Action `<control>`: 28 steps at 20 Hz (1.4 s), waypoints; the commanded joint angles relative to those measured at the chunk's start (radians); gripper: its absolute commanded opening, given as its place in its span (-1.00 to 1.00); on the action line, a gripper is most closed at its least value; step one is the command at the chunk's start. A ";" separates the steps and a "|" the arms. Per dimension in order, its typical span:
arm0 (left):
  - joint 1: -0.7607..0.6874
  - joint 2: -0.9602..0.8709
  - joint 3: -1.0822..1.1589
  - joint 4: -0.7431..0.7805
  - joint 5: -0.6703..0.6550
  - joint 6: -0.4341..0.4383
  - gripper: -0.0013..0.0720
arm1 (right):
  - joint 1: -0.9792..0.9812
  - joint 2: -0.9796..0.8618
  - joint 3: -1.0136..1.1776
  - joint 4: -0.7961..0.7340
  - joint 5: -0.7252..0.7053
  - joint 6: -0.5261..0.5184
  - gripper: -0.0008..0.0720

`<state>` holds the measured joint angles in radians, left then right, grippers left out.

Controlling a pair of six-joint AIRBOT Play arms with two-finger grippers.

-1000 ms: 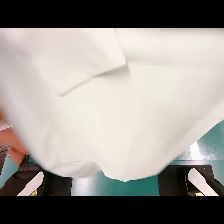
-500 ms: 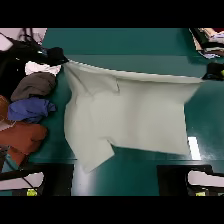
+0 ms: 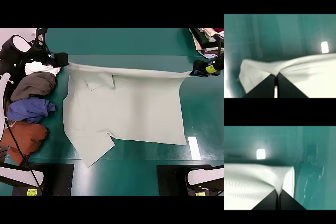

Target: Fold the shirts.

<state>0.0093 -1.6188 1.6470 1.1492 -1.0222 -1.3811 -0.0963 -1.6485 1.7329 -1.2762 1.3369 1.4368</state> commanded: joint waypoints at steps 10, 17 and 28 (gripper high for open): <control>0.012 -0.009 -0.231 0.184 -0.206 -0.109 0.46 | 0.050 0.177 -0.465 0.043 -0.130 0.013 -0.16; 0.014 0.311 -0.460 0.241 -0.352 -0.083 0.37 | -0.060 0.397 -0.512 0.081 0.069 -0.037 0.03; 0.011 0.737 -1.166 -0.008 -0.292 -0.139 0.36 | -0.128 0.627 -0.705 0.108 0.062 -0.059 0.04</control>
<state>0.0231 -0.9222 0.5911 1.1950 -1.3365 -1.5166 -0.2195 -1.0477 1.0477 -1.1915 1.3964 1.3815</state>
